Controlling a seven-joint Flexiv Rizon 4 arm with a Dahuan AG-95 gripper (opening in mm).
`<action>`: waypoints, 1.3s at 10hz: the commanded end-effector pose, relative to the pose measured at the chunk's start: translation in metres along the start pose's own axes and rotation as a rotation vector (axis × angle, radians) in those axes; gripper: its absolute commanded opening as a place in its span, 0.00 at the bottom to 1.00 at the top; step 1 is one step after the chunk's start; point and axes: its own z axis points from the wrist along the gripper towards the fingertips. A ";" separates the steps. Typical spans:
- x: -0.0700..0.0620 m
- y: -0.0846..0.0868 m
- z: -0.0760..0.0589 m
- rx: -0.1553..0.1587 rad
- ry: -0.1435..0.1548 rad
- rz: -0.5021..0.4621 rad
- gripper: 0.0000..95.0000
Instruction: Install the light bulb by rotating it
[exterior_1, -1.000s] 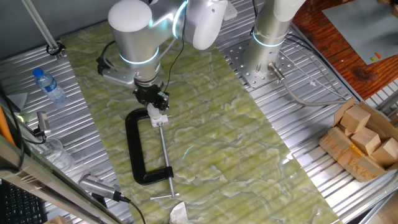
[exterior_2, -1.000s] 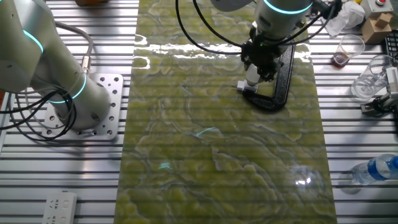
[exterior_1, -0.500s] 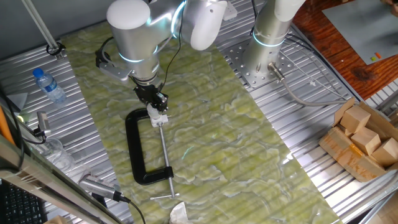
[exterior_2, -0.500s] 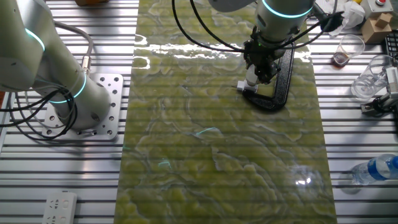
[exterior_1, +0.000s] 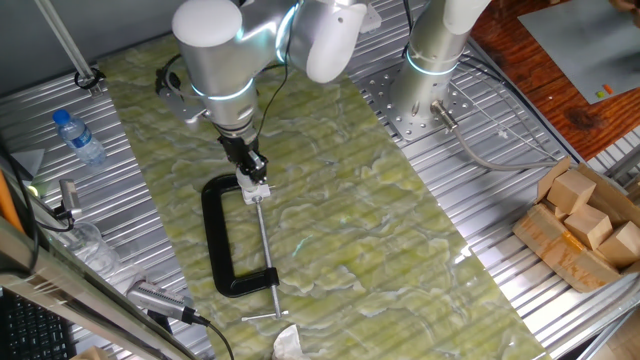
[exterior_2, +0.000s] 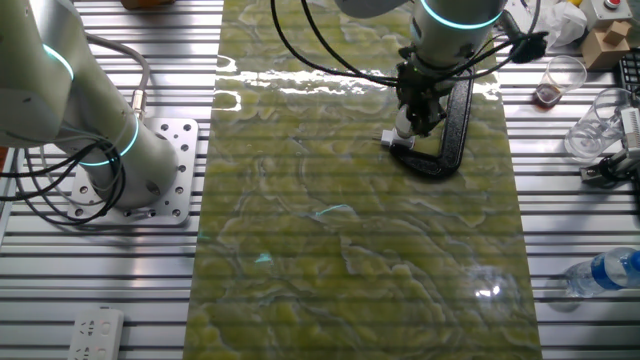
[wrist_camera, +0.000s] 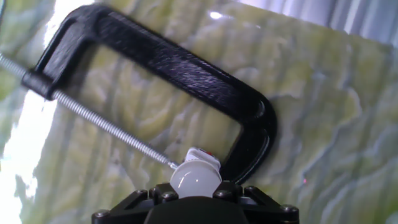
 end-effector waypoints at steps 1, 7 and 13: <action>0.001 0.000 0.000 0.001 0.001 0.234 0.00; 0.001 0.000 0.000 -0.022 0.000 0.283 0.40; 0.001 0.000 0.000 -0.007 0.002 0.217 0.80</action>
